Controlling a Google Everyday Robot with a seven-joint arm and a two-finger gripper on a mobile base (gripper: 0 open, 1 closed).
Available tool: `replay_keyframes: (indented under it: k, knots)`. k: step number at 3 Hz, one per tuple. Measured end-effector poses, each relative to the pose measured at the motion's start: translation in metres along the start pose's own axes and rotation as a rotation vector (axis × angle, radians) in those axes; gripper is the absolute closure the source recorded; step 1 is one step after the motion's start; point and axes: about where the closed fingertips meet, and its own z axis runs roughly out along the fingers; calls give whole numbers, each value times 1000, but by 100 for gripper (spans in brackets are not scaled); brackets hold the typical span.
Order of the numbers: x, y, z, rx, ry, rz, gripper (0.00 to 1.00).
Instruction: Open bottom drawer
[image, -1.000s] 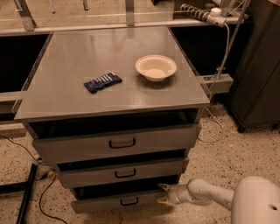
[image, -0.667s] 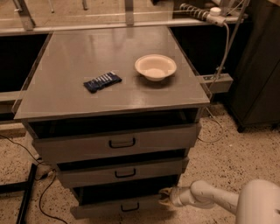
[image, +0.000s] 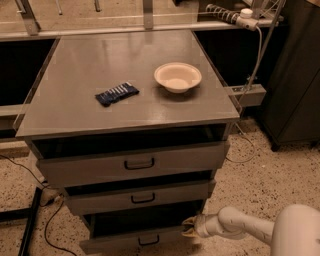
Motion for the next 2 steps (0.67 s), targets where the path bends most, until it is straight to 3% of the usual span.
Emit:
replay_keyframes:
  k: [2]
  knots:
    - [2,12,-5,1,-4,7,59]
